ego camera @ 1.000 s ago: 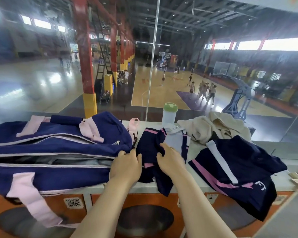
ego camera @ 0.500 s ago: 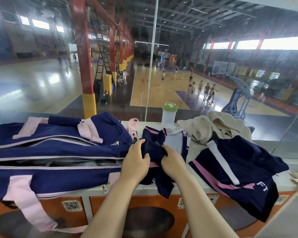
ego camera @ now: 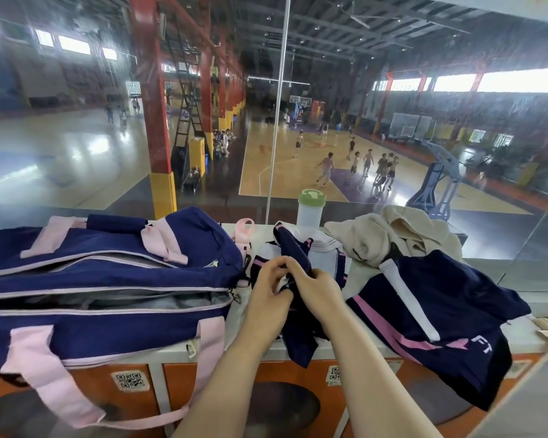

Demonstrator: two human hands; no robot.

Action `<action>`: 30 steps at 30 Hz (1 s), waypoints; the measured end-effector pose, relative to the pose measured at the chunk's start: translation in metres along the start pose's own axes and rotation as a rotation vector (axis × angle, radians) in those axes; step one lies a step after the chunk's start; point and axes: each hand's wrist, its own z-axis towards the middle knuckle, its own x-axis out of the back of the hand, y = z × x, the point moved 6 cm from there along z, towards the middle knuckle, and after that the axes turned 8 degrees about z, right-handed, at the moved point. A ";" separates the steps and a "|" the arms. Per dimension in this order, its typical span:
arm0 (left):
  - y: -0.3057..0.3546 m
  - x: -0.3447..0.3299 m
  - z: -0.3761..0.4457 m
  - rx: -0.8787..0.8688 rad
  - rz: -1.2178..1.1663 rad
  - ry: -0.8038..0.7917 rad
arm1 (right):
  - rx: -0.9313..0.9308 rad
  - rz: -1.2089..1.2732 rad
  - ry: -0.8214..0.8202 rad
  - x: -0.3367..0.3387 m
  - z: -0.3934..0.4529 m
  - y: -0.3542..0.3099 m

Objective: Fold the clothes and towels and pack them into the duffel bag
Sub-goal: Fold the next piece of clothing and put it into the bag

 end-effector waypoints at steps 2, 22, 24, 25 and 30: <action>-0.002 -0.001 -0.001 0.063 -0.059 -0.039 | -0.025 0.055 0.013 0.001 0.003 0.004; -0.011 0.008 -0.008 0.479 -0.796 -0.152 | 0.110 0.167 -0.382 -0.018 -0.037 -0.035; -0.015 0.011 -0.006 0.485 -0.800 -0.136 | 0.085 0.118 -0.416 -0.020 -0.037 -0.031; -0.016 0.013 -0.007 0.493 -0.781 -0.136 | 0.065 0.095 -0.411 -0.019 -0.036 -0.029; -0.023 0.013 -0.004 0.507 -0.676 -0.077 | 0.044 -0.048 -0.219 -0.008 -0.019 -0.015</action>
